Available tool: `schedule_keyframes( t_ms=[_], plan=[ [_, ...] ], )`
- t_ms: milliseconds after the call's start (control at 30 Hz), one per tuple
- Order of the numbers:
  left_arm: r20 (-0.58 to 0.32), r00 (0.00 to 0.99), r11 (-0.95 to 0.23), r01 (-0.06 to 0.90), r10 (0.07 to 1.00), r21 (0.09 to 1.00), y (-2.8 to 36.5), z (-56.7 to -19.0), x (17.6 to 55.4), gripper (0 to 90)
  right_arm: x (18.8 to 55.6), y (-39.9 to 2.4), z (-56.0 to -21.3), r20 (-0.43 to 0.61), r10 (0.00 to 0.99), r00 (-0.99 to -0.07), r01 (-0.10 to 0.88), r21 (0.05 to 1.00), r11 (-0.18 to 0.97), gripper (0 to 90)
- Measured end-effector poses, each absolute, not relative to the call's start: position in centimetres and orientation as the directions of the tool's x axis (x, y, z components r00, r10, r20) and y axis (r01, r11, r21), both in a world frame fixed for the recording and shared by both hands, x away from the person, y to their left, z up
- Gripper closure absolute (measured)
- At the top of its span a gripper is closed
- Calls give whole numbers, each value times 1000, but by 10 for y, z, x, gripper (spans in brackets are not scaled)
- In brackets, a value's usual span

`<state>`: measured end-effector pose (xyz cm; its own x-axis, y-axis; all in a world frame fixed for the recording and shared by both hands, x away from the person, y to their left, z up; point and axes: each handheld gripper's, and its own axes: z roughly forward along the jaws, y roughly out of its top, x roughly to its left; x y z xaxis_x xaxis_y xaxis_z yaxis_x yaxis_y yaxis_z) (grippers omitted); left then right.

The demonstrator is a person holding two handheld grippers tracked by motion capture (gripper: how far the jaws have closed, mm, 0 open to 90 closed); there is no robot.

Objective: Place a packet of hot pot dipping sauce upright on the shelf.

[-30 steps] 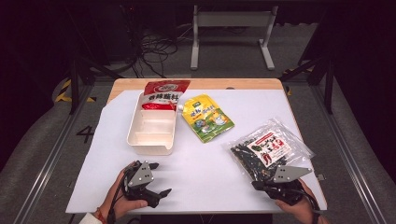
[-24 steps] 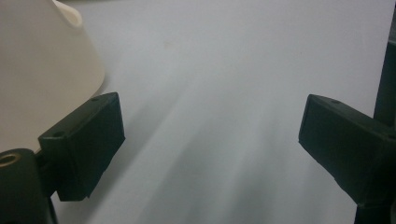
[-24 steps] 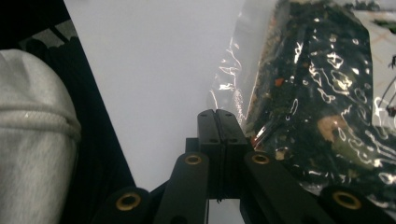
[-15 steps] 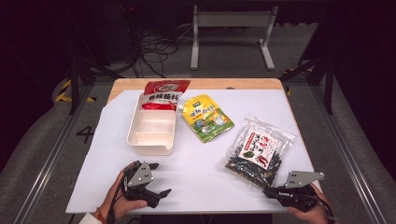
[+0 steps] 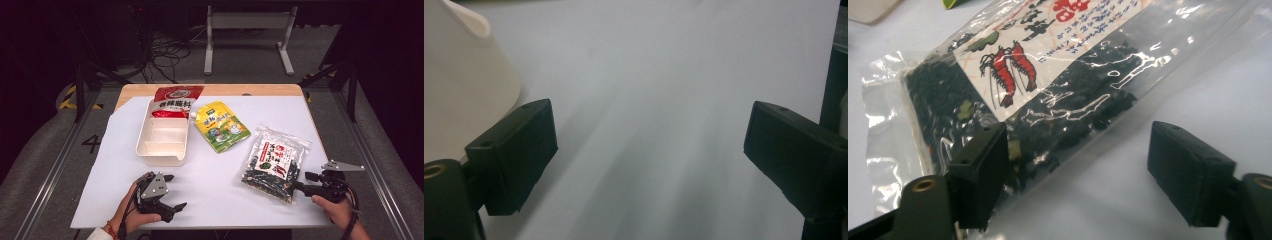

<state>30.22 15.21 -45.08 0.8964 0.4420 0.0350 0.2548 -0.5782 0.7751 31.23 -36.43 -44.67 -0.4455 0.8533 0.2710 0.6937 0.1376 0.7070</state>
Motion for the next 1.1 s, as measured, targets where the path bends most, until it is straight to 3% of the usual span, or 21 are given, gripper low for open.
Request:
schedule_keyframes(
  t_ms=[133,300,367,467,633,1100],
  plan=[
    [3,906,-562,260,423,785,146,-449,305,77,325,-359,-451,357,814,-458,712,695,96,178],
    [-60,917,-551,288,394,783,131,-450,308,74,335,-345,-451,353,794,-495,713,687,139,197],
    [-109,919,-554,320,380,769,120,-452,312,75,340,-338,-450,345,786,-514,719,672,175,253],
    [-141,926,-574,332,351,748,101,-456,317,80,348,-332,-451,403,735,-545,737,649,190,411],
    [-184,926,-574,351,329,740,68,-459,330,88,348,-332,-455,436,698,-568,733,654,187,501],
    [-292,873,-462,461,391,758,14,-461,380,97,333,-323,-451,275,635,-721,561,771,302,559]
  ],
)
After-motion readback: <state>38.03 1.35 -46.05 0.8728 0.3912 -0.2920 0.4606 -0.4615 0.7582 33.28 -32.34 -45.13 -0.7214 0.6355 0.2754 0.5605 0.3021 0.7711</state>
